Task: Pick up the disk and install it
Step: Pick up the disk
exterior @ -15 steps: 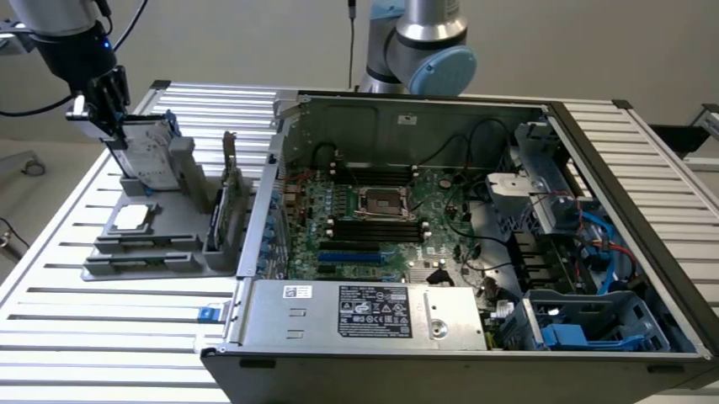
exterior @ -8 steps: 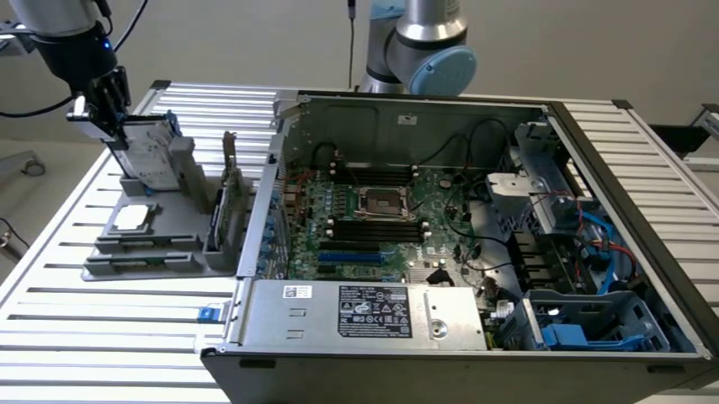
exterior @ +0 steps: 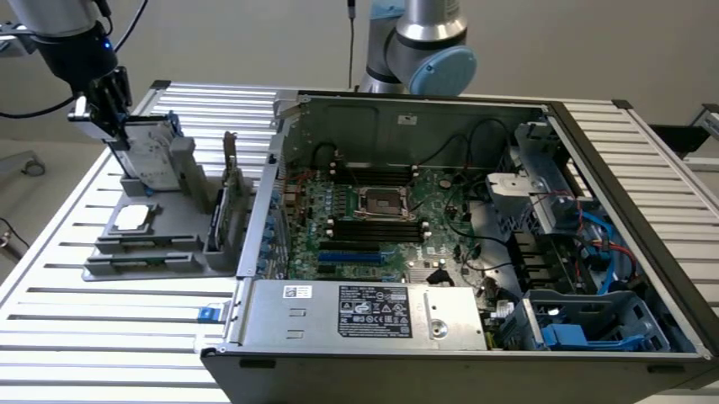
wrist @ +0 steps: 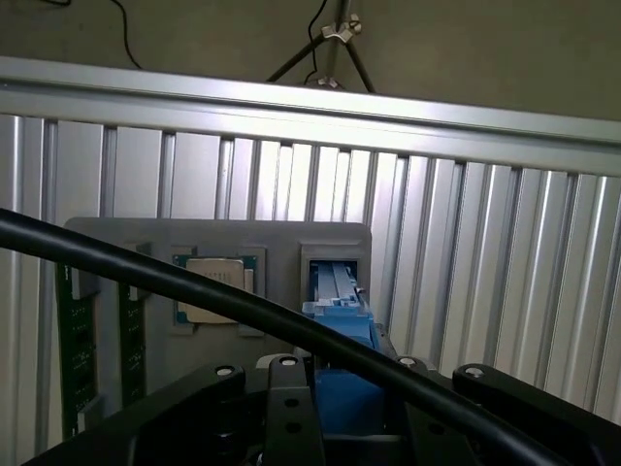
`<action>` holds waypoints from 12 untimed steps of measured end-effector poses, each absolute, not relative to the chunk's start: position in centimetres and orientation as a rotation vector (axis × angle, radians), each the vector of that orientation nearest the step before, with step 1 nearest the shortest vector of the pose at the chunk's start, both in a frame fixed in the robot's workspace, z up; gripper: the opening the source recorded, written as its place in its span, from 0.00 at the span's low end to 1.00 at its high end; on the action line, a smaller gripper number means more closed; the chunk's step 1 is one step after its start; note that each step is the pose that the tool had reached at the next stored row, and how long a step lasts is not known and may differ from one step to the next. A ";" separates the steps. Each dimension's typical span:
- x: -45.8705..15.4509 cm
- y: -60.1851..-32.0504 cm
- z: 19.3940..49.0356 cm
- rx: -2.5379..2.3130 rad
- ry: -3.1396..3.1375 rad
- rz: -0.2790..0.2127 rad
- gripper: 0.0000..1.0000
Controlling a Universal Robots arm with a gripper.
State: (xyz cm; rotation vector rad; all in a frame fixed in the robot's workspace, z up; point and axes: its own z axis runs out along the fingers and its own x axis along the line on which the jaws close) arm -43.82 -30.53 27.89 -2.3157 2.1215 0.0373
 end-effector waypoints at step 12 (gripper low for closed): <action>-43.8 -30.5 27.9 -2.316 2.121 0.037 0.33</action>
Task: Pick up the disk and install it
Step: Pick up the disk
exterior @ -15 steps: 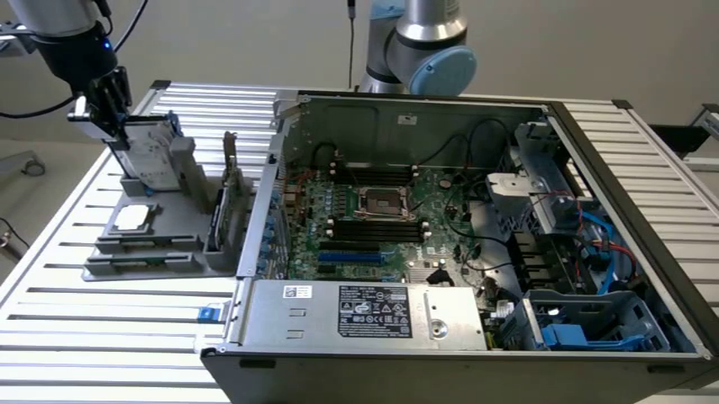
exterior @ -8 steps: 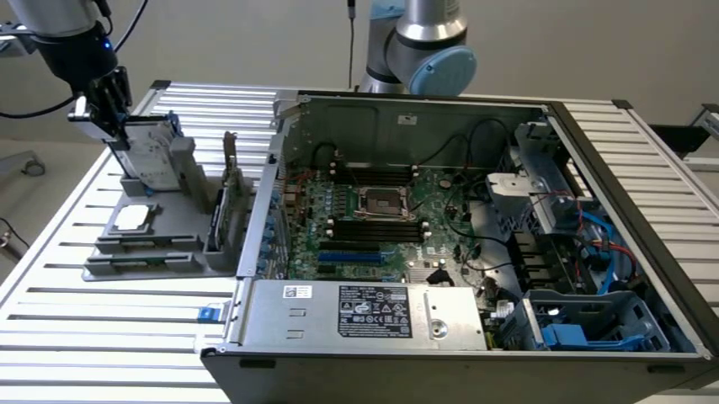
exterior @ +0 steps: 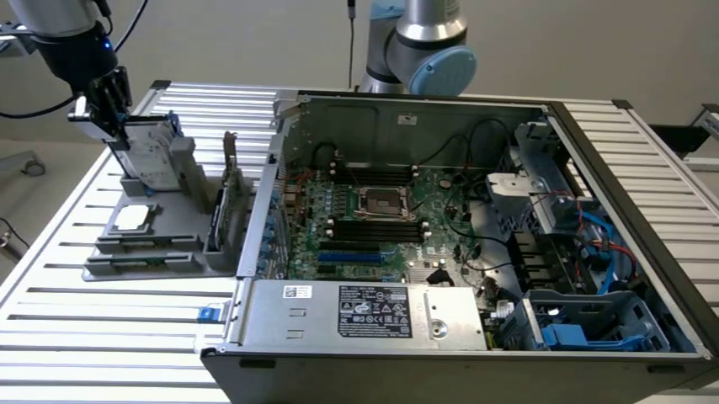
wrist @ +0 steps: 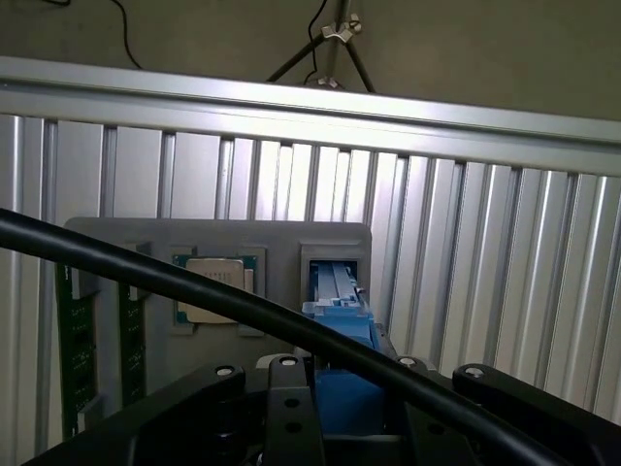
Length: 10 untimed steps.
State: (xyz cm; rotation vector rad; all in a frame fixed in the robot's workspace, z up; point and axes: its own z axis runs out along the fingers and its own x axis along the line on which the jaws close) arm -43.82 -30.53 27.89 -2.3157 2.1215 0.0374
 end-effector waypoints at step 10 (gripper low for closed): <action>-43.8 -30.5 28.1 -2.315 2.121 0.037 0.33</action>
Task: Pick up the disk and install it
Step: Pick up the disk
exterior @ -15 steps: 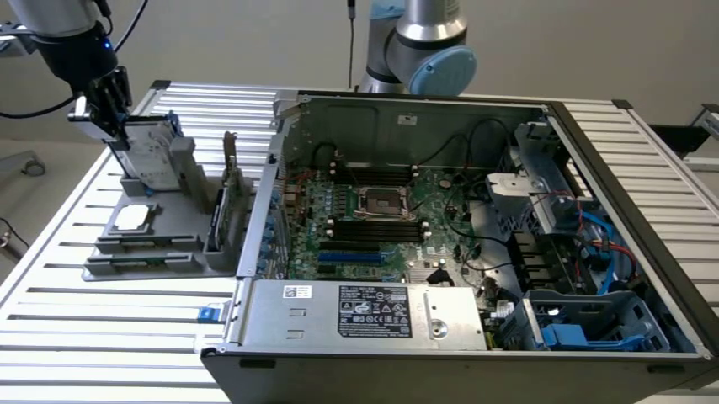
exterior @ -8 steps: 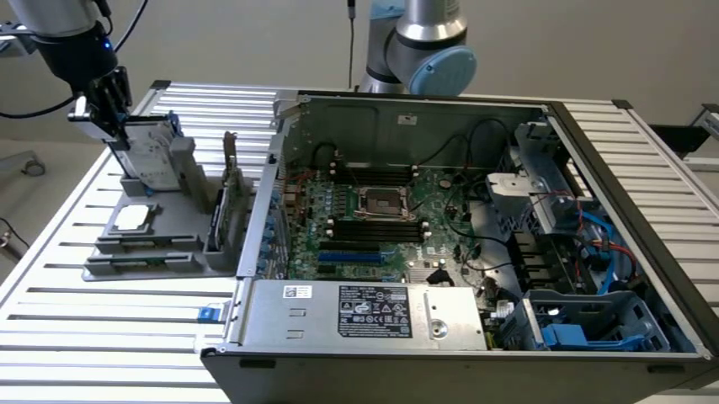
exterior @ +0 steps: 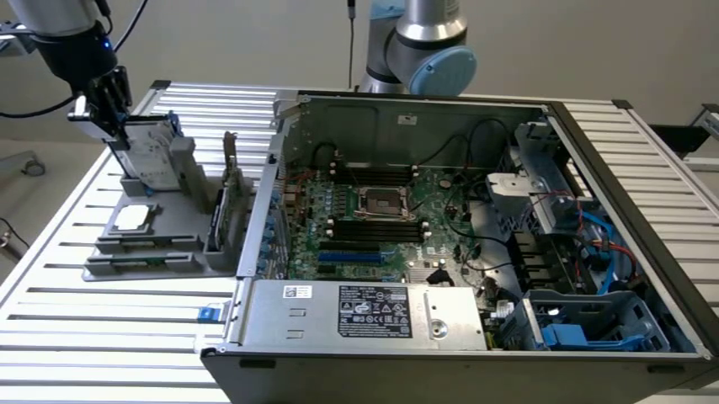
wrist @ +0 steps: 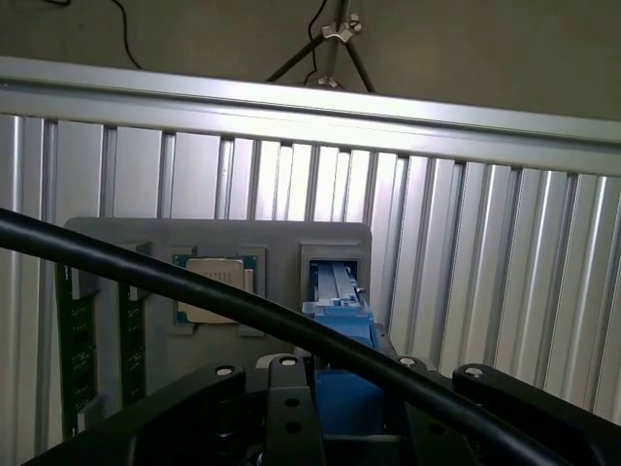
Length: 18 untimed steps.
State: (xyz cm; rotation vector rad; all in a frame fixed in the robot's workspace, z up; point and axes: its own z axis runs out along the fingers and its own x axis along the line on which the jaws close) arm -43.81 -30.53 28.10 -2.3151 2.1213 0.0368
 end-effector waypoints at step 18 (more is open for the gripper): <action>-43.0 -30.5 36.2 -2.315 2.122 0.038 0.33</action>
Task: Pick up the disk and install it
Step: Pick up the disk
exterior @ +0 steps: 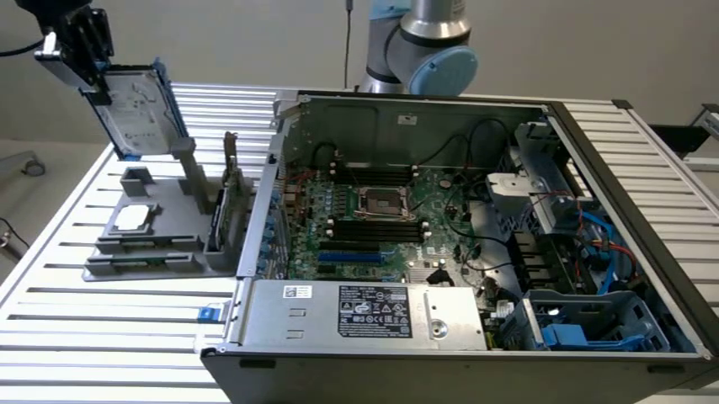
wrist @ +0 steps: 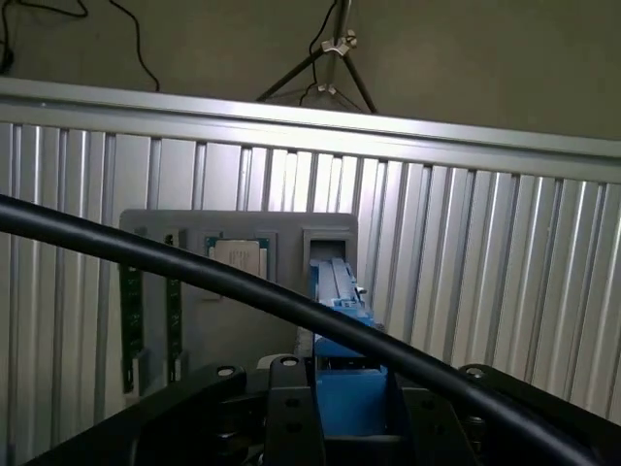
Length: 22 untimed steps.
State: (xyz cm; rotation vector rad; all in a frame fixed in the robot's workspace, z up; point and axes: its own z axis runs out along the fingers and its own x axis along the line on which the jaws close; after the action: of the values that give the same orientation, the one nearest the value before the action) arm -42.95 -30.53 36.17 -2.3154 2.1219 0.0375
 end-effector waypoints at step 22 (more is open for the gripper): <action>-33.2 -31.6 46.2 -2.318 2.125 0.045 0.33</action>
State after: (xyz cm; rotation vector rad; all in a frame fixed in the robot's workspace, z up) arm -33.21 -31.55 46.18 -2.3185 2.1249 0.0455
